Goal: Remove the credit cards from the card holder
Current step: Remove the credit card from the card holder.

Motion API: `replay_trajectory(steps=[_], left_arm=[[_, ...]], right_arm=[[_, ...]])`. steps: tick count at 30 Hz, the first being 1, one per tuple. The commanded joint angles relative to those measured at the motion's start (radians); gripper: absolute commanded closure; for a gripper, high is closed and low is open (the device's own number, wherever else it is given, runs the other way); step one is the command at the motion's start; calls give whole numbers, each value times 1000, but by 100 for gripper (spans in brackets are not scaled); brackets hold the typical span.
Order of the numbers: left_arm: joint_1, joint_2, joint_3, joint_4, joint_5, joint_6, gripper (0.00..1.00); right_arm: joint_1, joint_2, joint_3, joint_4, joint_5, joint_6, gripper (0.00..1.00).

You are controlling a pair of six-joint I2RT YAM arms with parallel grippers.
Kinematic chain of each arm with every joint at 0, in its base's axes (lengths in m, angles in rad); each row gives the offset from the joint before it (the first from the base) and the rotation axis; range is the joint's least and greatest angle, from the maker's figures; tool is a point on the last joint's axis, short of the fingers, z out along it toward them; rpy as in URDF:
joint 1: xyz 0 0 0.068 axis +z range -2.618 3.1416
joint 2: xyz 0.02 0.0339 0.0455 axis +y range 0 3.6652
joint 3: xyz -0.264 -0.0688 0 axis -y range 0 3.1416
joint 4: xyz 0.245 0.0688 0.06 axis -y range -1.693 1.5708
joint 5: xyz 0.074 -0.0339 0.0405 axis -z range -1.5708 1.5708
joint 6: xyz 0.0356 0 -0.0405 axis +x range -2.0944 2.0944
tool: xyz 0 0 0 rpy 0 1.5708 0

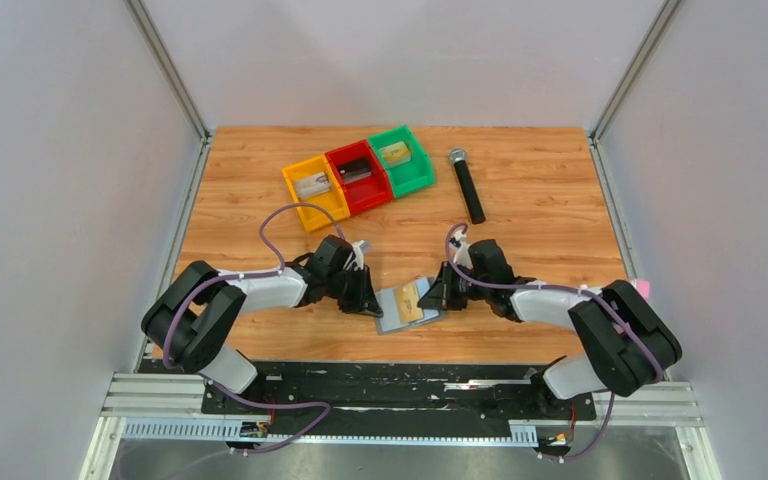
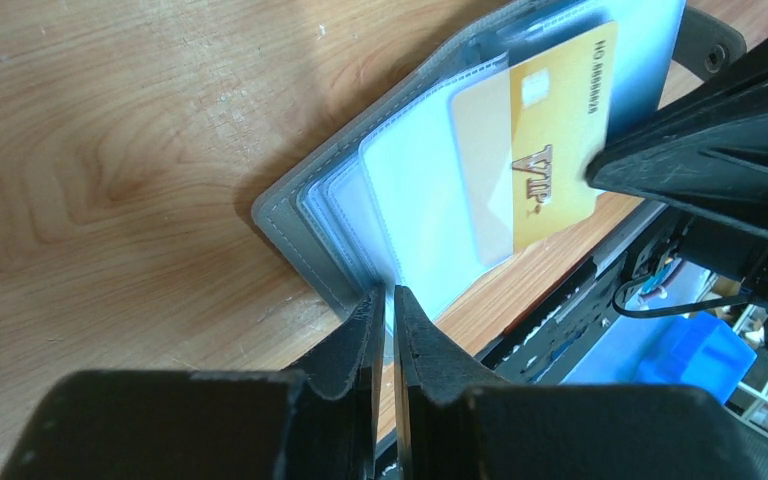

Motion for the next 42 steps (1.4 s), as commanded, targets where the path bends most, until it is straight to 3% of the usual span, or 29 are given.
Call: replay_trajectory(steps=[1, 8, 14, 21, 28, 42], left_arm=[[-8, 1, 14, -43, -33, 44, 84], [-6, -31, 77, -104, 29, 61, 77], [-7, -126, 186, -231, 42, 87, 60], [10, -241, 348, -423, 28, 159, 47], [30, -323, 418, -471, 146, 220, 33], [30, -282, 409, -445, 345, 276, 35]], right_arm=[[-38, -69, 37, -95, -76, -116, 100], [-81, -142, 177, -388, -81, -276, 100], [-91, -229, 275, -528, -125, -386, 100], [-92, -239, 384, -611, -339, -470, 100], [-86, -234, 404, -641, -517, -523, 100], [-5, -197, 445, -624, -599, -529, 100]])
